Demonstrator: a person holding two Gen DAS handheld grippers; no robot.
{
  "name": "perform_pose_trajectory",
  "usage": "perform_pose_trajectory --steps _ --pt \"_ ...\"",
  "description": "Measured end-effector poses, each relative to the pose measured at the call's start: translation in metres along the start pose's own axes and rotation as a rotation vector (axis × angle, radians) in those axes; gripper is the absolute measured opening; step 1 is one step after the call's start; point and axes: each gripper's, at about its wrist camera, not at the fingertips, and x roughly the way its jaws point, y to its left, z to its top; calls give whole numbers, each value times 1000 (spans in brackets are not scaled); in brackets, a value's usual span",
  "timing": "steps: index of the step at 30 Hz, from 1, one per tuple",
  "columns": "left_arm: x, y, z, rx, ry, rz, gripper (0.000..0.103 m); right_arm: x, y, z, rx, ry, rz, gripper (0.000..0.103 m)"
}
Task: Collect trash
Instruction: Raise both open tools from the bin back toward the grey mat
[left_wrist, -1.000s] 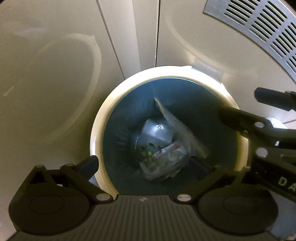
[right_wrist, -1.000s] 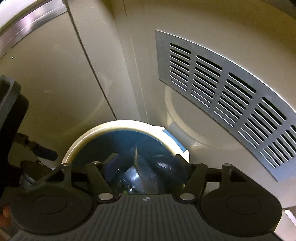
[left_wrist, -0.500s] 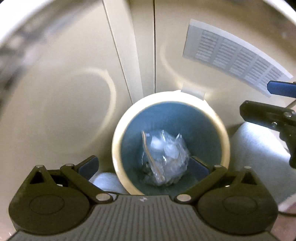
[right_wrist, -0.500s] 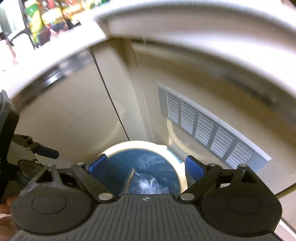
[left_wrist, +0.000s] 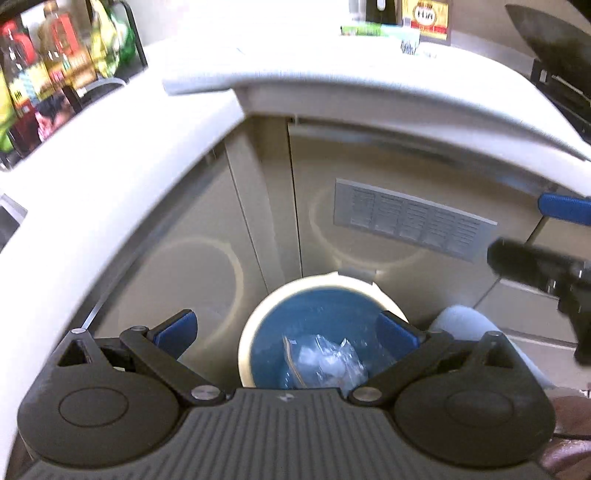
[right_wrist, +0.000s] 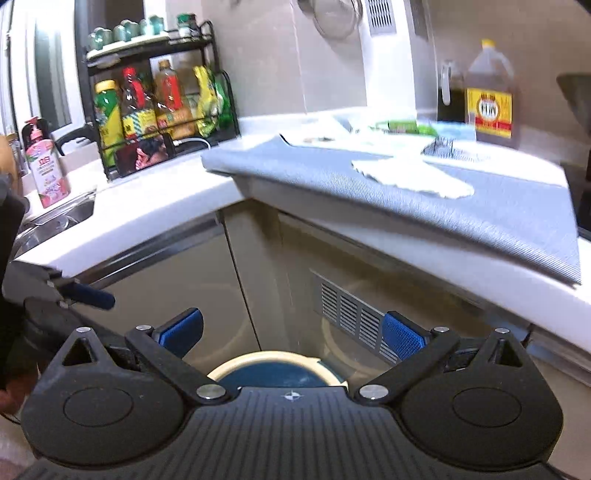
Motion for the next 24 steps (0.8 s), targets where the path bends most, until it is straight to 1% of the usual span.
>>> perform_pose_trajectory --steps 6,7,12,24 --pt "-20 4 2 2 -30 34 103 -9 3 -1 -18 -30 0 103" --pt "-16 3 -2 -6 -34 38 103 -12 5 -1 -21 -37 -2 103" --pt "-18 9 0 -40 -38 44 103 -16 9 -1 -38 -49 -2 103" --pt "-21 7 3 -22 -43 46 103 -13 6 -3 -19 -37 -3 103"
